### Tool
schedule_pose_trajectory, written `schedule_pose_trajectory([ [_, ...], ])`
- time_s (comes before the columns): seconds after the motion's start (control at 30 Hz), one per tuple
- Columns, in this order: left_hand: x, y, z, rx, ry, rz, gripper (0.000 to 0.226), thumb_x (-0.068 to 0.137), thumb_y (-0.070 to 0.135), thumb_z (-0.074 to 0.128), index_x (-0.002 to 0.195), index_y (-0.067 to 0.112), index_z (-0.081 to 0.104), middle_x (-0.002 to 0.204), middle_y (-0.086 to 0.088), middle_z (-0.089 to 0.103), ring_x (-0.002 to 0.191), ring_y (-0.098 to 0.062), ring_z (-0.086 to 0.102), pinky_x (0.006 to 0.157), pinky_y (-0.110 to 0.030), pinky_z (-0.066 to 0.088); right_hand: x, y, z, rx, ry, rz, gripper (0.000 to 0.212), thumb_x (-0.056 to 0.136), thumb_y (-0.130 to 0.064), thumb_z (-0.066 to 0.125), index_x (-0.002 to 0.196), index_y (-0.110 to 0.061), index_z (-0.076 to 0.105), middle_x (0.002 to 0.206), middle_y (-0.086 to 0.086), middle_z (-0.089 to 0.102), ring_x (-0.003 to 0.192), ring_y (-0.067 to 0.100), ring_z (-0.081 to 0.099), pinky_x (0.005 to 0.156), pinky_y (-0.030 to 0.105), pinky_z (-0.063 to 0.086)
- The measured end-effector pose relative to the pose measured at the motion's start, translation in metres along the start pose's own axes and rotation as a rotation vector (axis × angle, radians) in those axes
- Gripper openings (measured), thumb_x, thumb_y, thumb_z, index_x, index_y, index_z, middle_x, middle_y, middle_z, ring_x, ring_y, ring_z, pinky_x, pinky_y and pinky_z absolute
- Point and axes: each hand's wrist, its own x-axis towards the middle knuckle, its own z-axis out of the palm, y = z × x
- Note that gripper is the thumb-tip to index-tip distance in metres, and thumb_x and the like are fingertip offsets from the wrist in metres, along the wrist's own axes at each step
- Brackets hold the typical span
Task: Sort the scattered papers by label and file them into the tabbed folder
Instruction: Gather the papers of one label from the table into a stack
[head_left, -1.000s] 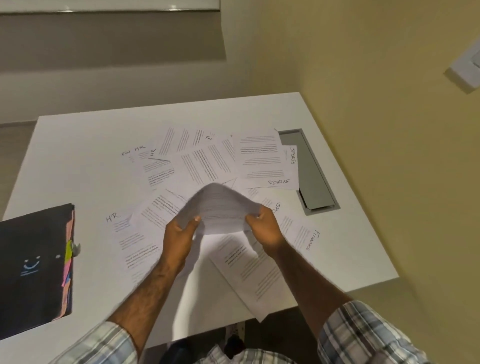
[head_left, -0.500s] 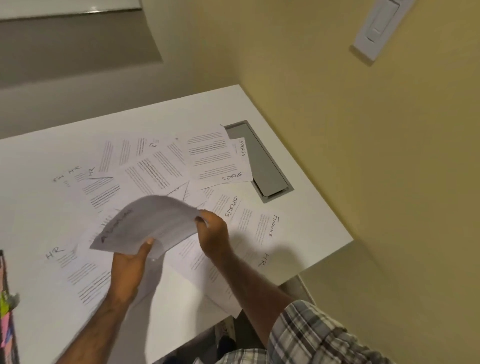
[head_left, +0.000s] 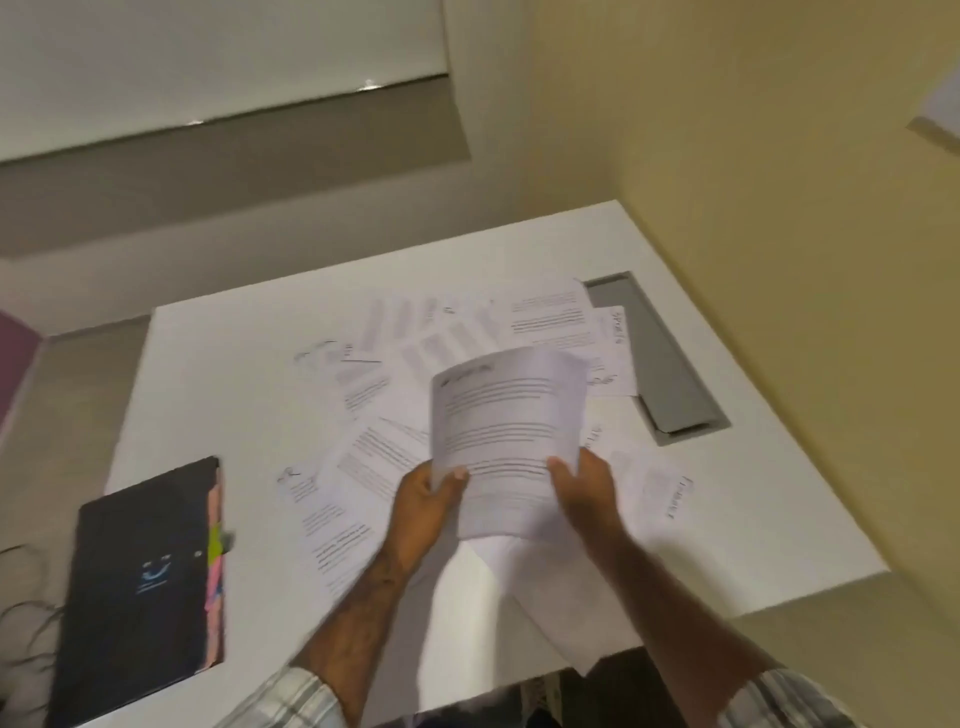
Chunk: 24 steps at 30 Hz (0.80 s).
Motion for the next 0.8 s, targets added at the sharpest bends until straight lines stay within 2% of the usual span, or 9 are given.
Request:
schedule_pose_trajectory([
  [0.1,0.002,-0.001,-0.003,0.097,-0.042,-0.024,0.01,0.099,0.016,0.064,0.097,0.013,0.074,0.084,0.009,0.074,0.073,-0.003,0.066,0.064,-0.015,0.05,0.005,-0.003,-0.006,0.069,-0.028,0.011,0.03,0.093,-0.018,0.06,0.118,-0.006,0.071,0.111,0.009,0.075,0.103,0.025,0.07,0.093,0.037,0.055],
  [0.2,0.009,-0.017,-0.012,0.181,-0.028,-0.056,0.018,0.1,0.024,0.061,0.098,0.011,0.073,0.092,0.003,0.072,0.079,-0.004,0.065,0.072,-0.019,0.049,0.005,-0.01,-0.006,0.181,-0.061,0.072,0.028,0.094,-0.012,0.059,0.12,-0.009,0.071,0.11,0.003,0.075,0.099,0.02,0.071,0.093,0.038,0.057],
  [0.33,0.02,-0.046,-0.042,0.448,-0.041,-0.189,0.041,0.099,0.036,0.06,0.134,0.014,0.06,0.136,-0.005,0.059,0.124,-0.023,0.059,0.104,-0.028,0.043,0.009,-0.018,-0.01,0.186,-0.063,0.131,0.028,0.099,-0.007,0.055,0.124,-0.003,0.066,0.11,0.008,0.072,0.089,0.016,0.067,0.07,0.023,0.051],
  [0.4,0.03,-0.065,-0.062,0.581,-0.039,-0.241,0.054,0.096,0.042,0.061,0.142,0.017,0.052,0.148,-0.005,0.048,0.133,-0.027,0.051,0.112,-0.037,0.041,0.01,-0.018,-0.012,0.139,-0.027,0.152,0.025,0.1,-0.01,0.054,0.122,-0.004,0.064,0.11,0.01,0.069,0.085,0.018,0.065,0.07,0.024,0.049],
  [0.47,0.044,-0.084,-0.081,0.684,0.0,-0.264,0.058,0.093,0.046,0.061,0.142,0.018,0.049,0.148,-0.006,0.045,0.133,-0.029,0.049,0.11,-0.043,0.042,0.012,-0.016,-0.015,0.115,0.055,0.186,0.025,0.1,-0.01,0.053,0.121,-0.003,0.063,0.109,0.013,0.068,0.087,0.026,0.063,0.076,0.03,0.049],
  [0.57,0.073,-0.1,-0.102,0.851,0.034,-0.258,0.058,0.087,0.05,0.063,0.135,0.018,0.051,0.139,-0.008,0.049,0.124,-0.031,0.053,0.101,-0.046,0.048,0.013,-0.011,-0.022,0.114,0.171,0.241,0.022,0.097,-0.002,0.052,0.115,0.005,0.063,0.1,0.018,0.067,0.077,0.026,0.06,0.061,0.025,0.046],
  [0.6,0.082,-0.104,-0.107,0.897,0.052,-0.24,0.058,0.086,0.051,0.065,0.132,0.018,0.052,0.136,-0.009,0.05,0.123,-0.032,0.054,0.099,-0.047,0.049,0.012,-0.011,-0.024,0.119,0.191,0.262,0.023,0.097,0.0,0.052,0.117,0.006,0.063,0.1,0.016,0.066,0.078,0.026,0.059,0.062,0.024,0.046],
  [0.7,0.108,-0.109,-0.115,0.967,0.136,-0.14,0.06,0.082,0.053,0.073,0.124,0.013,0.055,0.123,-0.011,0.056,0.113,-0.034,0.058,0.093,-0.047,0.05,0.01,-0.014,-0.024,0.107,0.227,0.286,0.026,0.098,0.0,0.053,0.122,0.003,0.062,0.109,0.014,0.066,0.091,0.03,0.059,0.08,0.031,0.046],
  [0.8,0.132,-0.102,-0.114,0.996,0.187,-0.115,0.07,0.077,0.057,0.076,0.125,0.012,0.054,0.118,-0.012,0.06,0.109,-0.035,0.06,0.091,-0.046,0.049,0.011,-0.015,-0.019,0.103,0.238,0.304,0.027,0.098,0.0,0.054,0.123,0.003,0.062,0.113,0.016,0.067,0.094,0.031,0.061,0.086,0.033,0.045],
])
